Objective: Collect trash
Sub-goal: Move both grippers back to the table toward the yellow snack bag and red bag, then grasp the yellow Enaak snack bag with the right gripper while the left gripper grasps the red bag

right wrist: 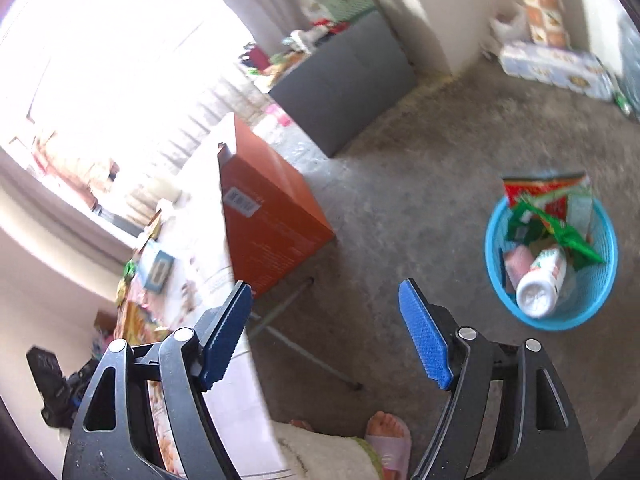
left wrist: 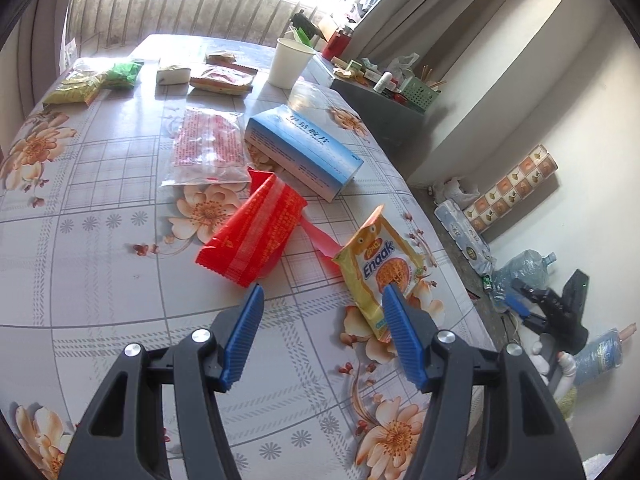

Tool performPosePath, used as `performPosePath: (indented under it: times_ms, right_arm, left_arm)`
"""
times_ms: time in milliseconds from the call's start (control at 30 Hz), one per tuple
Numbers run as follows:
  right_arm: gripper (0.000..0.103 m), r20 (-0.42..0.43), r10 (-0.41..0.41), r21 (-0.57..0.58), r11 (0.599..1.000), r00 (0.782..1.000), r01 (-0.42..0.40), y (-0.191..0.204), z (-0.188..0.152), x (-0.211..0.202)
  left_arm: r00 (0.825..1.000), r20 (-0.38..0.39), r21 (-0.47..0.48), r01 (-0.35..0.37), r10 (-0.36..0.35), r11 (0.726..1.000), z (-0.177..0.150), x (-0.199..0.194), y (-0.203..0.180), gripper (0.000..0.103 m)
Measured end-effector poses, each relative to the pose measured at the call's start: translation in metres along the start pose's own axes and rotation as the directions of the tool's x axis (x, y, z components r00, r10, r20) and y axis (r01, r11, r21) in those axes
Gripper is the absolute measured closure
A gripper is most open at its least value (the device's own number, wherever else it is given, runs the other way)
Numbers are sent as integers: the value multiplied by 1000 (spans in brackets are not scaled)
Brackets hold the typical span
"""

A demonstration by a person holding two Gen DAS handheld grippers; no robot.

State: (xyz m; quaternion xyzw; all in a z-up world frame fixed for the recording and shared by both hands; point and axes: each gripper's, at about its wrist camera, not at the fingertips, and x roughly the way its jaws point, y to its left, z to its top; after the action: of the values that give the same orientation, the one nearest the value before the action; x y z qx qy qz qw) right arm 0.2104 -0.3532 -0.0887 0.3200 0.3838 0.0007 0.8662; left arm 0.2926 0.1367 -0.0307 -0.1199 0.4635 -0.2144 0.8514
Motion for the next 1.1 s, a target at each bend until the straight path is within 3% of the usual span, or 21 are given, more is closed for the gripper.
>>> performPosePath:
  times_ms: [167, 300, 400, 600, 800, 1100]
  right_arm:
    - [19, -73, 100, -266, 957, 992, -116, 93, -8, 10]
    - [18, -153, 96, -419, 895, 984, -152, 150, -23, 44]
    - [18, -229, 115, -450, 868, 967, -210, 182, -32, 68]
    - [20, -323, 105, -421, 874, 940, -243, 205, -30, 113]
    - [32, -391, 74, -402, 883, 917, -243, 206, -28, 136]
    - [49, -396, 42, -441, 867, 917, -230, 210, -38, 141]
  left_arm:
    - [995, 22, 96, -98, 97, 990, 5, -2, 7, 37]
    - [996, -14, 155, -87, 91, 984, 20, 13, 14, 36]
    - [994, -50, 185, -86, 97, 979, 32, 30, 17, 36]
    - [986, -110, 207, -100, 125, 973, 47, 66, 23, 38]
    - [984, -133, 197, -90, 118, 976, 43, 82, 24, 53]
    - [983, -106, 239, -120, 149, 964, 36, 83, 18, 70]
